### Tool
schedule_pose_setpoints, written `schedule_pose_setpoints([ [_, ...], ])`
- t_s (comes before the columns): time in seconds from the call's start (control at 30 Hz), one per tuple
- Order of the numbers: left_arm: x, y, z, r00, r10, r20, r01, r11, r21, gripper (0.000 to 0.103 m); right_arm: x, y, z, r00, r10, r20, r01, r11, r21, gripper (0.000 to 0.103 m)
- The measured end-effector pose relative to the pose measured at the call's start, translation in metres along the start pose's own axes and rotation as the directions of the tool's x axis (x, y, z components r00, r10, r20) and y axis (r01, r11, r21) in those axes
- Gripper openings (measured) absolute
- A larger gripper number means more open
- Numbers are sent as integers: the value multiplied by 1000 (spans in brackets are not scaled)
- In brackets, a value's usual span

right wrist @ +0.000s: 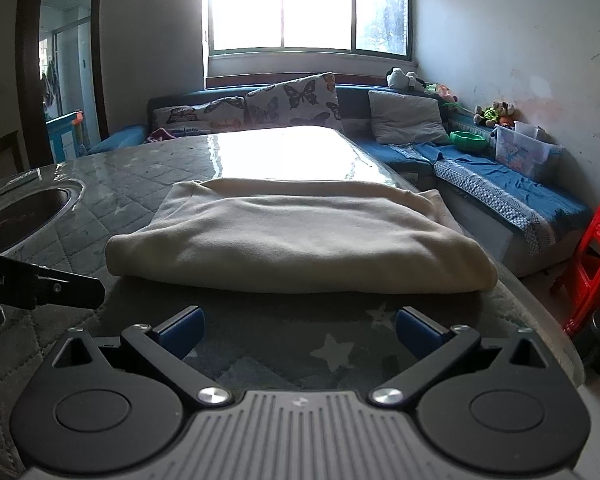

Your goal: Fold clothes

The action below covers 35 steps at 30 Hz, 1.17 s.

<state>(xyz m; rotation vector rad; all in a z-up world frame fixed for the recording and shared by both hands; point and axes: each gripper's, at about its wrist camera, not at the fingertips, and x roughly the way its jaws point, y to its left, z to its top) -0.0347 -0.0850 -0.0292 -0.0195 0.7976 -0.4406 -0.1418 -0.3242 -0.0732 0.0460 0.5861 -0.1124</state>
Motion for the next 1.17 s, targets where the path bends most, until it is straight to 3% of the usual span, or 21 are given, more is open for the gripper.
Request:
schedule_pose_setpoints([
  [0.37, -1, -10, -7, 1000, 13, -2, -13, 999, 48, 103, -3, -1, -6, 1000, -8, 5, 8, 1000, 24, 103],
  [1.17, -4, -16, -11, 1000, 2, -8, -1, 998, 55, 103, -9, -2, -9, 1000, -8, 22, 7, 999, 46, 103],
])
